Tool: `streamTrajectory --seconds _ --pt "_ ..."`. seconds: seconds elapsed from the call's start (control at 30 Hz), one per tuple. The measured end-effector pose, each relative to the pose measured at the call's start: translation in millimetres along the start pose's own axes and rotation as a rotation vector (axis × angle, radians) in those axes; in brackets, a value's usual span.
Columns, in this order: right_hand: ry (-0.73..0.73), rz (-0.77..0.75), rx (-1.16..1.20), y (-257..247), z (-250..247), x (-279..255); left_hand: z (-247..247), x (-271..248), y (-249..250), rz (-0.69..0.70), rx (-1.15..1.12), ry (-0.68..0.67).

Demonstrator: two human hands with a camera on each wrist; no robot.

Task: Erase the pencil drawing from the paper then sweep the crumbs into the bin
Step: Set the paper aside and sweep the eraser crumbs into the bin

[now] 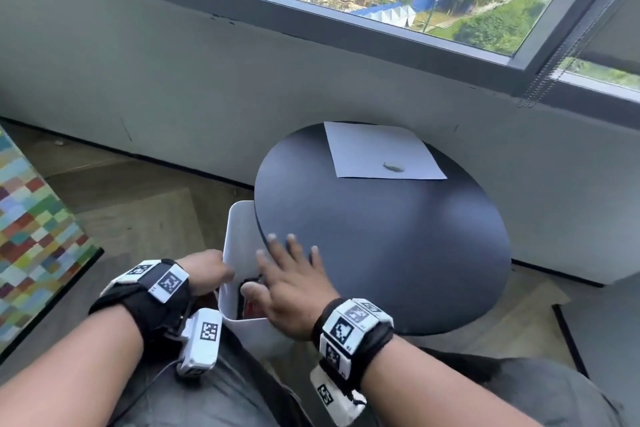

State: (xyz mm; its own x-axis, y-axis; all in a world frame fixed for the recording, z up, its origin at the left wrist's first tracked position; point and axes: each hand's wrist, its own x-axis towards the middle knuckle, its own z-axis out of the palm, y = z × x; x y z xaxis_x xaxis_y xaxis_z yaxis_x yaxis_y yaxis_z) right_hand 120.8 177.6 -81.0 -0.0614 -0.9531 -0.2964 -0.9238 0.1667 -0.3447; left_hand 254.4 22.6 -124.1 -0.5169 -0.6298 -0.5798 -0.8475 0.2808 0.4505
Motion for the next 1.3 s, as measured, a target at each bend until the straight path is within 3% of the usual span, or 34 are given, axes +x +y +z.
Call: streamTrajectory --seconds 0.07,0.1,0.17,0.23,0.27,0.33,0.43,0.5,0.57,0.63,0.67,0.7,0.73,0.8,0.9,1.0,1.13,1.23,1.3 --pt "0.023 -0.191 0.118 -5 -4 -20 1 0 0 0.003 -0.028 -0.018" --pt "0.101 -0.168 0.166 7 -8 -26 1 0 -1 0.003 -0.041 -0.018" --pt "0.272 0.104 0.144 47 -18 -39 -1 -2 -1 -0.011 -0.041 -0.006" --pt "0.240 0.492 0.062 82 -18 -54 -2 -4 -1 -0.018 -0.032 0.002" --pt "0.177 0.562 0.022 86 -15 -59 -2 -6 0 -0.018 -0.030 0.005" --pt "0.093 0.432 -0.067 65 11 -57 -4 -8 2 -0.020 -0.032 0.003" --pt "0.193 -0.020 -0.216 8 49 -51 -6 -14 8 -0.021 -0.025 -0.008" --pt "0.174 -0.231 -0.138 -9 43 -40 -6 -18 10 -0.008 -0.040 -0.032" --pt "0.189 -0.118 0.023 4 21 -26 -6 -20 11 -0.014 -0.045 -0.047" --pt "0.219 0.207 0.030 30 2 -17 -6 -19 7 -0.016 -0.030 -0.037" --pt "0.169 0.340 -0.001 39 0 -15 -6 -19 7 -0.019 -0.031 -0.038" --pt "0.112 0.376 -0.034 41 2 -16 -6 -19 5 -0.027 -0.042 -0.042" --pt "0.064 0.323 -0.073 35 7 -19 -7 -18 6 -0.025 -0.052 -0.038" --pt "-0.005 0.069 -0.076 10 14 -28 -7 -17 6 -0.013 -0.066 -0.044" --pt "-0.010 -0.199 0.168 0 -8 -16 -6 -16 6 -0.013 -0.068 -0.031" --pt "0.130 -0.061 0.222 24 -56 26 -7 -19 6 -0.029 -0.075 -0.030" --pt "0.033 0.251 -0.038 60 -98 83 -5 -18 7 -0.011 -0.063 0.000" --pt "-0.054 0.360 -0.130 67 -83 98 -5 -17 6 -0.008 -0.044 0.005" --pt "-0.128 0.274 -0.168 52 -54 84 -5 -16 6 -0.006 -0.040 0.008"
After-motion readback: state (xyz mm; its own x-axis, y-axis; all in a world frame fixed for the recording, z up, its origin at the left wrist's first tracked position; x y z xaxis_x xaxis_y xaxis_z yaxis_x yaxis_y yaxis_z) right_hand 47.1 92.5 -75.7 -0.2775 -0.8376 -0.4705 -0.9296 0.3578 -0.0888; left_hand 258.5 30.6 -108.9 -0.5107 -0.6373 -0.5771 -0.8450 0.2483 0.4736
